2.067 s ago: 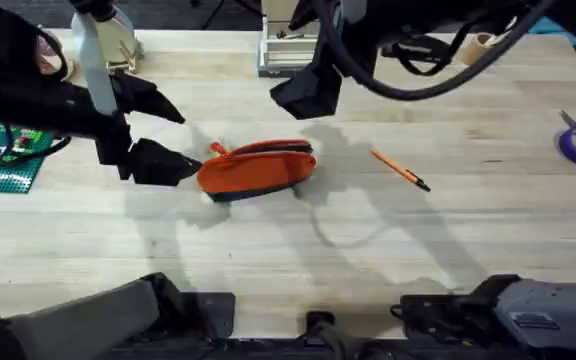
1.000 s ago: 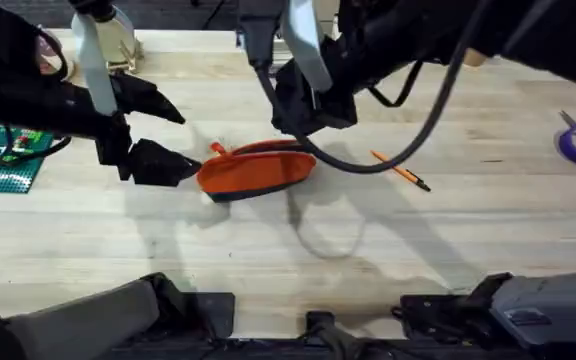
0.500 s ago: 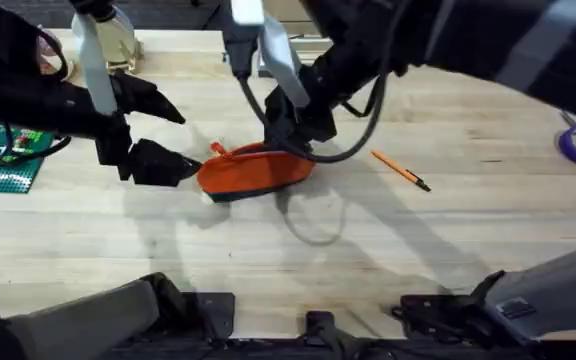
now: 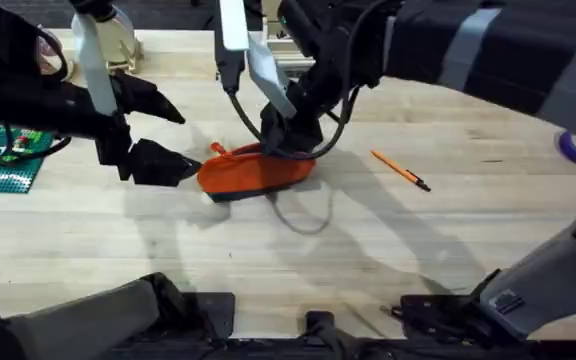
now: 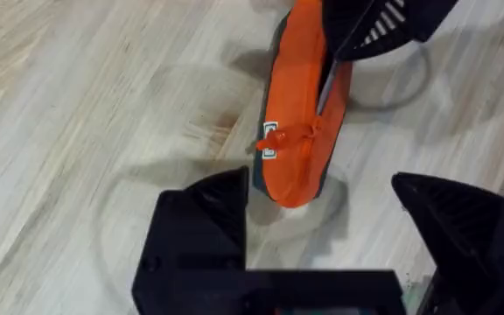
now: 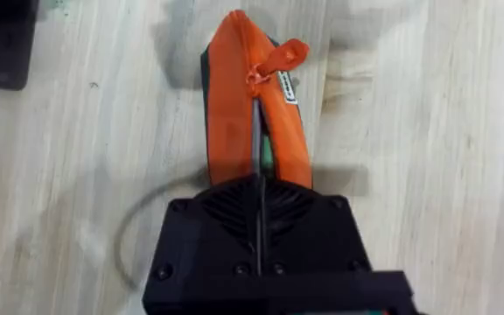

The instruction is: Unzip the bag, pick up the pens from the table one at a time and place them inside, then zip the bag closed.

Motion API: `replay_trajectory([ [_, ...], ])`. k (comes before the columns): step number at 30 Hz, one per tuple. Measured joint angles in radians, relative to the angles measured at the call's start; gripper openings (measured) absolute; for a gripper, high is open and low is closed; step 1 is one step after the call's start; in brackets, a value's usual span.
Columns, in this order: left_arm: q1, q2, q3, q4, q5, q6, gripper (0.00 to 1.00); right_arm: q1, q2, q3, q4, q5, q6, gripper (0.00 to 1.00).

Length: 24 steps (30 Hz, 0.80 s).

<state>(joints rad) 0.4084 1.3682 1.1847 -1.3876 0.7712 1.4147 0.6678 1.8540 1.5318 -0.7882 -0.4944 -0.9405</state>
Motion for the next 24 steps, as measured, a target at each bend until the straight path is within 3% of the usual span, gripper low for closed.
replay_trajectory([
  [24, 0.0, 0.0, 0.0, 0.0, 0.0, 0.0, 0.994, 0.019, 0.135, 0.009, 0.062, -0.002, 0.001, 0.034],
])
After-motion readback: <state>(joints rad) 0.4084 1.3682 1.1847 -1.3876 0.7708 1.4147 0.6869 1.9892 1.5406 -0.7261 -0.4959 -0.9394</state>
